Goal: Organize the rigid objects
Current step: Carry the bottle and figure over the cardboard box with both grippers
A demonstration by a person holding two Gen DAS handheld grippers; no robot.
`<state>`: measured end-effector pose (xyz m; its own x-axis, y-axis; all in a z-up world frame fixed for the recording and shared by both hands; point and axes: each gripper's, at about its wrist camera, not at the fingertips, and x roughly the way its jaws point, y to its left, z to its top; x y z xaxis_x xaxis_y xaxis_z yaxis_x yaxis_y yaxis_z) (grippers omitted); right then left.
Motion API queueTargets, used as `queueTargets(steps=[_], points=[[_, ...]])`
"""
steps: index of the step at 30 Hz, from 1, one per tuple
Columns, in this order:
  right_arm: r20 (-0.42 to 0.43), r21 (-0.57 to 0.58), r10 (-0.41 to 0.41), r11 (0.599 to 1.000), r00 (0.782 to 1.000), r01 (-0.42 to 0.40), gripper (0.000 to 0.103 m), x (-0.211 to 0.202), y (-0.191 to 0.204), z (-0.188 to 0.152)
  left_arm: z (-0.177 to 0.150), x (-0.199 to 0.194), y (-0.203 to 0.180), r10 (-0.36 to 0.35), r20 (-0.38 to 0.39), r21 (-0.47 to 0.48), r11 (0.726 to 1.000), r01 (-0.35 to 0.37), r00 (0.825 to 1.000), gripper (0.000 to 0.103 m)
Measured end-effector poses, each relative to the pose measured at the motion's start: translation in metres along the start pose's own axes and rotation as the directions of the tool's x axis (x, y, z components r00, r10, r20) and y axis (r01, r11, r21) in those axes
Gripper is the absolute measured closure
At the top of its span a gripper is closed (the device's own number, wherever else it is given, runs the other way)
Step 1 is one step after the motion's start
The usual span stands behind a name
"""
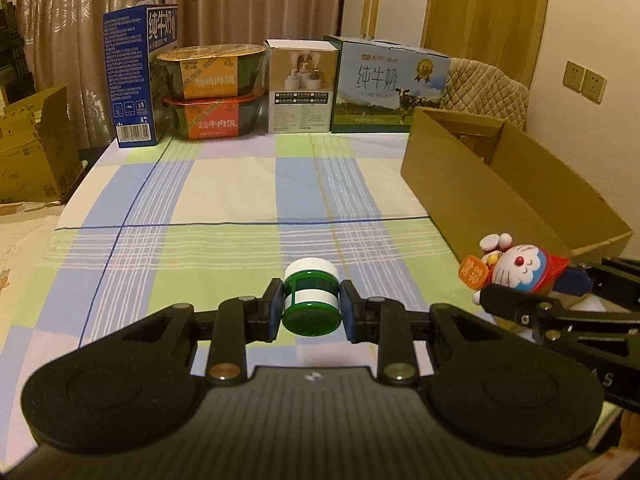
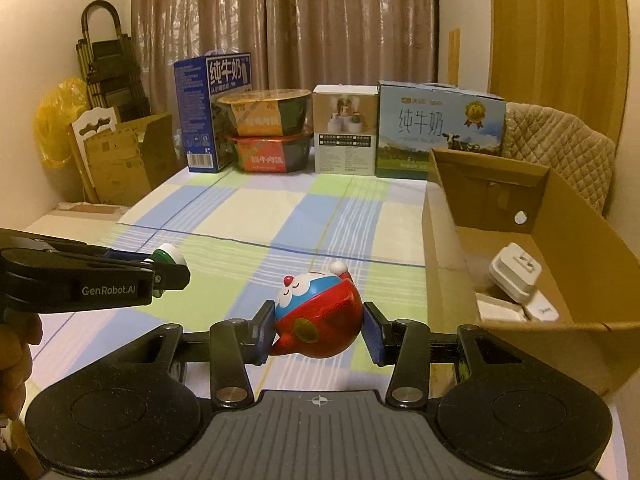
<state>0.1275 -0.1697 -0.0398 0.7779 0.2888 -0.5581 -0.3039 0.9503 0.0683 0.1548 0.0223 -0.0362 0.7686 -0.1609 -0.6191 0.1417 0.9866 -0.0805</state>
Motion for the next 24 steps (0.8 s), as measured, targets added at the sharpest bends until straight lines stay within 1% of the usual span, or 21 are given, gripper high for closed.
queueTargets(steps=[11, 24], points=[[0.024, 0.019, -0.003, 1.000, 1.000, 0.002, 0.061, -0.047, 0.002, -0.004, -0.010, -0.041, -0.024, 0.006, -0.005, -0.010, 1.000, -0.006, 1.000, 0.078], [0.035, 0.020, -0.001, 1.000, 0.999, 0.001, 0.061, -0.072, 0.005, -0.003, -0.012, -0.060, -0.031, 0.012, 0.010, -0.033, 0.999, -0.012, 1.000, 0.078]])
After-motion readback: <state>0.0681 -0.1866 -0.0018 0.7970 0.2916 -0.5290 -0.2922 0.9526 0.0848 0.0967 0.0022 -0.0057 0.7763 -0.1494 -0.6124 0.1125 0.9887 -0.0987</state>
